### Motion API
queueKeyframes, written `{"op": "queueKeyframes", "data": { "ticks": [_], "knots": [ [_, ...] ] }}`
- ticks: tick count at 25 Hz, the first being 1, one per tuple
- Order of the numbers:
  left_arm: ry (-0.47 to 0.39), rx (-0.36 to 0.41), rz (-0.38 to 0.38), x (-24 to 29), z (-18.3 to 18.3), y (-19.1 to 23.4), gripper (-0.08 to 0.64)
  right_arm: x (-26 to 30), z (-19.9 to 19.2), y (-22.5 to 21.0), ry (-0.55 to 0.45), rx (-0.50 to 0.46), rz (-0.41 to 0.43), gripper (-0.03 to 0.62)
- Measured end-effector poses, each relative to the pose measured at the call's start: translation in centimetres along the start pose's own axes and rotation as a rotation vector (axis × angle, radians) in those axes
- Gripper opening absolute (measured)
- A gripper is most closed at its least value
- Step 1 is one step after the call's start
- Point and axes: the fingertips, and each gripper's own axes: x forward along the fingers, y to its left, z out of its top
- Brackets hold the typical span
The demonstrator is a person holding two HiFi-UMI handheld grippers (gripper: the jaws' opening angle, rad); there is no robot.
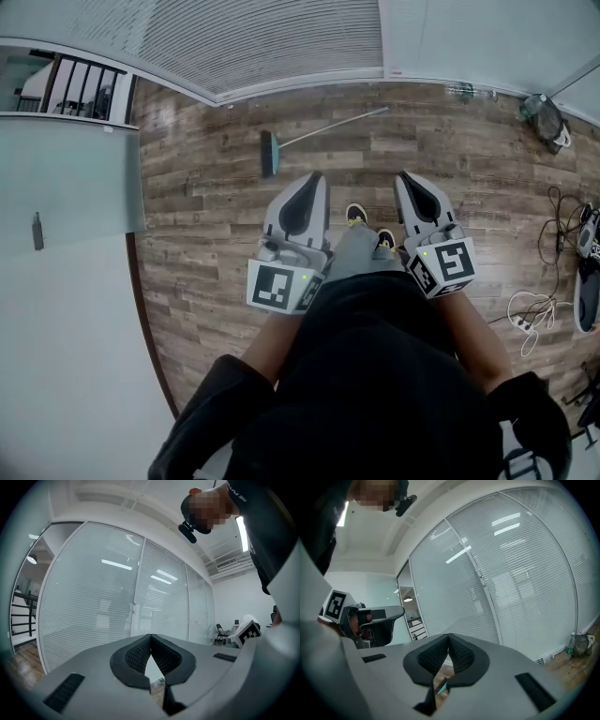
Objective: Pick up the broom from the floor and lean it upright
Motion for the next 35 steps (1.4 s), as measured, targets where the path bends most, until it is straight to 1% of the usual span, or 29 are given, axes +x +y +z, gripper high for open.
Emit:
{"op": "queueKeyframes", "data": {
  "ticks": [4, 7, 14, 18, 21, 23, 29, 35],
  "knots": [
    [0.010, -0.020, 0.002, 1.1, -0.4, 2.0, 0.017, 2.1, -0.3, -0.2, 0.028, 0.001, -0.007, 0.015],
    [-0.004, -0.026, 0.012, 1.5, -0.2, 4.1, 0.017, 4.0, -0.4, 0.3, 0.038, -0.010, 0.000, 0.015],
    [-0.039, -0.055, 0.061, 1.5, 0.0, 10.4, 0.017, 9.6, 0.5, 3.3, 0.049, -0.072, 0.057, 0.015],
    [-0.055, -0.082, 0.074, 1.4, -0.1, 13.3, 0.017, 11.9, 0.8, 4.1, 0.067, -0.103, 0.053, 0.015],
    [-0.058, -0.084, 0.068, 1.6, -0.4, 15.0, 0.017, 13.4, 0.8, 4.7, 0.070, -0.135, 0.049, 0.015],
    [-0.062, -0.080, 0.061, 2.0, -0.6, 15.8, 0.017, 14.2, 0.8, 4.8, 0.064, -0.147, 0.045, 0.015],
    [-0.065, -0.087, 0.046, 2.8, -0.8, 16.5, 0.017, 14.9, 0.9, 4.5, 0.051, -0.138, 0.024, 0.015],
    [-0.066, -0.089, 0.041, 4.4, -0.4, 17.3, 0.017, 16.0, 1.0, 2.8, 0.060, -0.136, 0.004, 0.015]
  ]
}}
